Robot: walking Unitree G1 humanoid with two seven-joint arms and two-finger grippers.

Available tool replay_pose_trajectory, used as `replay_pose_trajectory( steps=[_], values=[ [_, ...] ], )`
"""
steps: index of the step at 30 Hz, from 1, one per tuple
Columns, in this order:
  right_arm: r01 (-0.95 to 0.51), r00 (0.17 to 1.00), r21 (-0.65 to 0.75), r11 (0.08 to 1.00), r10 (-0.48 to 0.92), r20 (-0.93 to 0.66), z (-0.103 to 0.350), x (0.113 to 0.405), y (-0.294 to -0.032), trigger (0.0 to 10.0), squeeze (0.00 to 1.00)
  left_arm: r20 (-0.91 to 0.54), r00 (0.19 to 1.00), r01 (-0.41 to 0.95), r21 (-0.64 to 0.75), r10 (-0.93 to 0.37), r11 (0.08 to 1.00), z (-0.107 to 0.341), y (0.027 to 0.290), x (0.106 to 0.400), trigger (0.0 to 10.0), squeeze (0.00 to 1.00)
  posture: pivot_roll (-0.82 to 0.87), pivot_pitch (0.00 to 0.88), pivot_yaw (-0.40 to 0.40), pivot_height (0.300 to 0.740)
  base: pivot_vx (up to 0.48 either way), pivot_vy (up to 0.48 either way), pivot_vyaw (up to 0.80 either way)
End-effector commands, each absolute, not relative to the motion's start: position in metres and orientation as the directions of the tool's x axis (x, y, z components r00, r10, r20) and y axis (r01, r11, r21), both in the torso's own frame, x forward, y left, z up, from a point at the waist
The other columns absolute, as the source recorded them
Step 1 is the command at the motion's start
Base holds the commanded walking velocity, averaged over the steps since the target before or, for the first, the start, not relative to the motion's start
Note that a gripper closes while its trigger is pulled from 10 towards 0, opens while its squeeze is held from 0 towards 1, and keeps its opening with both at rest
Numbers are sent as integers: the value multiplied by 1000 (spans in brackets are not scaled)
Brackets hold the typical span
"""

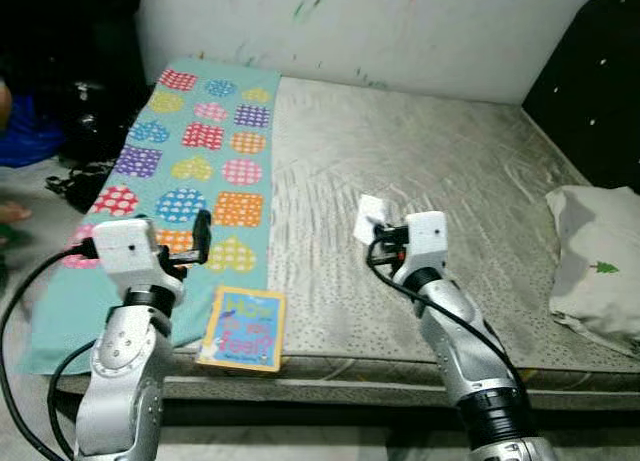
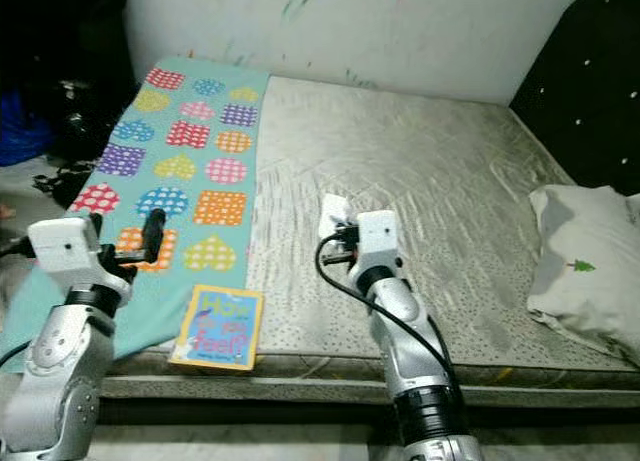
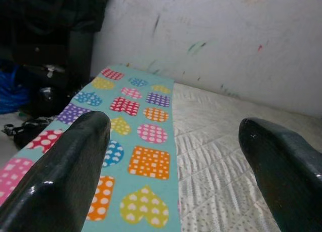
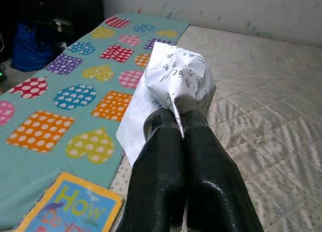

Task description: Clean up the room

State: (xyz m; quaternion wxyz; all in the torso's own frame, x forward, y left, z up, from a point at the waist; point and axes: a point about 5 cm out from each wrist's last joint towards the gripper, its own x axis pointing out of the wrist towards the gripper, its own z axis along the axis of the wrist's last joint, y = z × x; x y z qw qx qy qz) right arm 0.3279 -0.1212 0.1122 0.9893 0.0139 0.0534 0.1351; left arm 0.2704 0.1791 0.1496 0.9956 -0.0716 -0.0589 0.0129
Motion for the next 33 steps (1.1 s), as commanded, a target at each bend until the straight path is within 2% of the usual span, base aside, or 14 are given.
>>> replay_pose_trajectory(
  steps=[1, 33],
  values=[
    [-244, 964, 42, 969, 247, -96, 113, 329, -127, 10000, 0, 114, 993, 1, -140, 15, 990, 150, 176, 271, 10000, 0, 39, 38, -105, 740, 0, 341, 0],
    [-254, 964, 28, 967, 256, -77, 115, 331, -125, 10000, 0, 118, 993, 5, -141, 12, 990, 151, 174, 273, 10000, 0, 36, 36, -98, 740, 0, 376, 0]
  ],
)
